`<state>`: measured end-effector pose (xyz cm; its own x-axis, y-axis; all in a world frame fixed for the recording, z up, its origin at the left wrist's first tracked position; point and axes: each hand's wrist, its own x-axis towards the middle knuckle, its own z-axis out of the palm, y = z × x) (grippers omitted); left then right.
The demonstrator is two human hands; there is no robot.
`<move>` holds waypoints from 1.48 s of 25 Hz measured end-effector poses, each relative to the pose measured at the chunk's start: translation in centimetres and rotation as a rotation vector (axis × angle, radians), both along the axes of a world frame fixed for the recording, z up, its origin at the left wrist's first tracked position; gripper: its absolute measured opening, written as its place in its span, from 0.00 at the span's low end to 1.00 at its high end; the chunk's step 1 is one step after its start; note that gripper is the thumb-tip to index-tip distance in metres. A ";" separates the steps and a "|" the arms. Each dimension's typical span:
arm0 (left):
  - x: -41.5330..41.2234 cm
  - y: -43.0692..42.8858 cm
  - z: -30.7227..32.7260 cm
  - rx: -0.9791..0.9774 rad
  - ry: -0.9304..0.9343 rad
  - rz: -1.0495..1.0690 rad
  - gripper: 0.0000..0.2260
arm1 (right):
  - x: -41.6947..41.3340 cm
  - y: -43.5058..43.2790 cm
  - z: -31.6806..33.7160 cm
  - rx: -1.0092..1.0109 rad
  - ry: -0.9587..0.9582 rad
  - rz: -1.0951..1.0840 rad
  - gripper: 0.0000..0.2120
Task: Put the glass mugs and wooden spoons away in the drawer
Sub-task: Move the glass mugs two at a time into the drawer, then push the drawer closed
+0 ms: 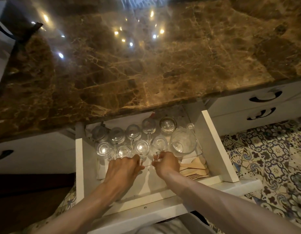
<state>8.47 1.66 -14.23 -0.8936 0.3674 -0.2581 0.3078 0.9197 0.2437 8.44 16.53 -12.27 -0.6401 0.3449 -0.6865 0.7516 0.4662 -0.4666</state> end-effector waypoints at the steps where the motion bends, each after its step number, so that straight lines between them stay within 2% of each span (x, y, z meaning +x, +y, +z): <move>1: 0.0 -0.1 -0.1 -0.002 0.003 -0.012 0.11 | -0.1 -0.1 -0.3 0.027 -0.018 0.027 0.06; 3: -0.2 -0.1 -0.1 -0.005 0.008 -0.018 0.12 | -0.3 -0.2 -0.7 0.043 -0.035 0.050 0.09; 11: -0.5 0.4 -0.2 -0.047 -0.013 0.027 0.12 | -0.7 -0.1 -0.9 0.031 -0.091 0.075 0.10; 15: -0.6 0.3 0.0 -0.029 -0.075 0.044 0.12 | -0.8 0.1 -0.7 -0.055 -0.129 0.105 0.11; 18: -0.5 0.2 0.8 0.020 -0.106 0.044 0.14 | -0.8 0.5 0.0 -0.253 -0.153 -0.032 0.10; 21: -1.2 0.2 2.7 0.074 -0.096 0.085 0.14 | -0.3 0.6 1.8 -0.410 -0.161 -0.238 0.15; 24: -2.2 0.0 5.7 0.154 -0.073 0.130 0.11 | 0.9 0.5 3.8 -0.472 -0.115 -0.354 0.10; 26: -2.7 -0.2 8.2 0.321 0.014 0.125 0.11 | 1.9 0.8 5.3 -0.554 -0.055 -0.390 0.04; 28: -3.5 -0.5 10.9 0.488 0.267 0.054 0.11 | 3.0 1.1 6.5 -0.702 0.023 -0.402 0.06; 30: -5.2 -1.0 13.0 0.514 0.557 0.012 0.10 | 4.0 1.1 7.4 -0.843 0.118 -0.390 0.10; 31: -6.5 -1.5 13.6 0.485 0.639 0.040 0.10 | 4.3 0.9 7.8 -0.911 0.164 -0.402 0.10; 33: -9.3 -2.5 13.8 0.377 0.645 0.164 0.15 | 5.0 0.3 8.5 -1.011 0.233 -0.490 0.10; 37: -12.8 -4.9 12.0 0.166 0.485 0.352 0.25 | 7.6 -0.5 9.7 -1.159 0.308 -0.594 0.14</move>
